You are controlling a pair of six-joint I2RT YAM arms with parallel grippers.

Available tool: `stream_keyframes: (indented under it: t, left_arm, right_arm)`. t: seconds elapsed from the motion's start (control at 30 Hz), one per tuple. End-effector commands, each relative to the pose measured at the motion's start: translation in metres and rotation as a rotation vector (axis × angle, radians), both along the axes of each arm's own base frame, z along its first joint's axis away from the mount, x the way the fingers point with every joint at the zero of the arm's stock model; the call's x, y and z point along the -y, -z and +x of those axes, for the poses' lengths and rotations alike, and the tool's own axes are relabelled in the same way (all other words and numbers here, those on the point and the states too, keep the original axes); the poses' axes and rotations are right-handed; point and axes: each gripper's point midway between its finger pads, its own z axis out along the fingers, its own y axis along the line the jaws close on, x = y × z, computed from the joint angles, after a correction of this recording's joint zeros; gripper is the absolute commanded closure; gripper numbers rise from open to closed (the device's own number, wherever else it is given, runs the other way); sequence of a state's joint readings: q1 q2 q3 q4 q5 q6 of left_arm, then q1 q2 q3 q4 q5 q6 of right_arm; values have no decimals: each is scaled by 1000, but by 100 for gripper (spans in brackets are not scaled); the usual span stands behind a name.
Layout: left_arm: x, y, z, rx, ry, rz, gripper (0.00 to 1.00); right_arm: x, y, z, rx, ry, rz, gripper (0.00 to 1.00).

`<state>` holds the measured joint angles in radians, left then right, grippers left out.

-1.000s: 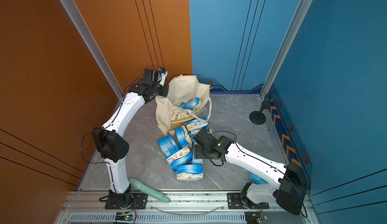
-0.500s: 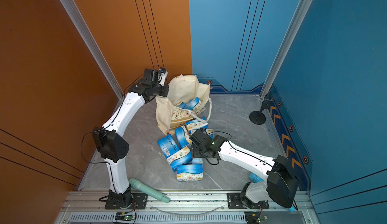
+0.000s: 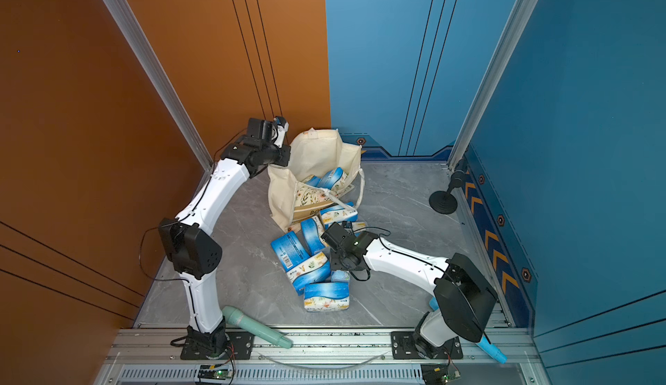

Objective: Put tissues into the canvas bag
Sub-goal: Pick up the pack of facial tissues from the center of the board, then place the pack of facial tissues in the canvas bag.

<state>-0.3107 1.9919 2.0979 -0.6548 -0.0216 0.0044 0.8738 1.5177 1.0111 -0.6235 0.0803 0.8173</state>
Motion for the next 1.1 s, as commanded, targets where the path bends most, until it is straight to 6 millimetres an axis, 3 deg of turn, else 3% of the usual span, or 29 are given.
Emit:
stream_keyframes:
  t: [0.0, 0.17, 0.27, 0.43, 0.6, 0.7, 0.87, 1.07]
  left_arm:
    - [8, 18, 0, -41, 31, 17, 100]
    - [8, 19, 2, -41, 30, 16, 100]
    - [9, 17, 2, -37, 32, 12, 100]
    - [10, 12, 1, -29, 37, 6, 100]
    - [9, 10, 1, -23, 34, 13, 100]
    - [8, 10, 2, -24, 30, 13, 100]
    - [10, 10, 1, -26, 31, 7, 100]
    - [14, 5, 0, -17, 38, 6, 100]
  right_arm:
    - [13, 5, 2, 5, 35, -33, 54]
    - [26, -20, 4, 52, 49, -20, 69]
    - [38, -51, 1, 108, 53, -10, 73]
    - [64, -122, -2, 241, 59, 17, 75]
    - [74, -198, 10, 429, 62, 93, 74]
    - [67, -241, 32, 548, 43, 124, 74]
    - [28, -298, 85, 704, -2, 302, 74]
    - [-12, -332, 170, 764, -41, 333, 74]
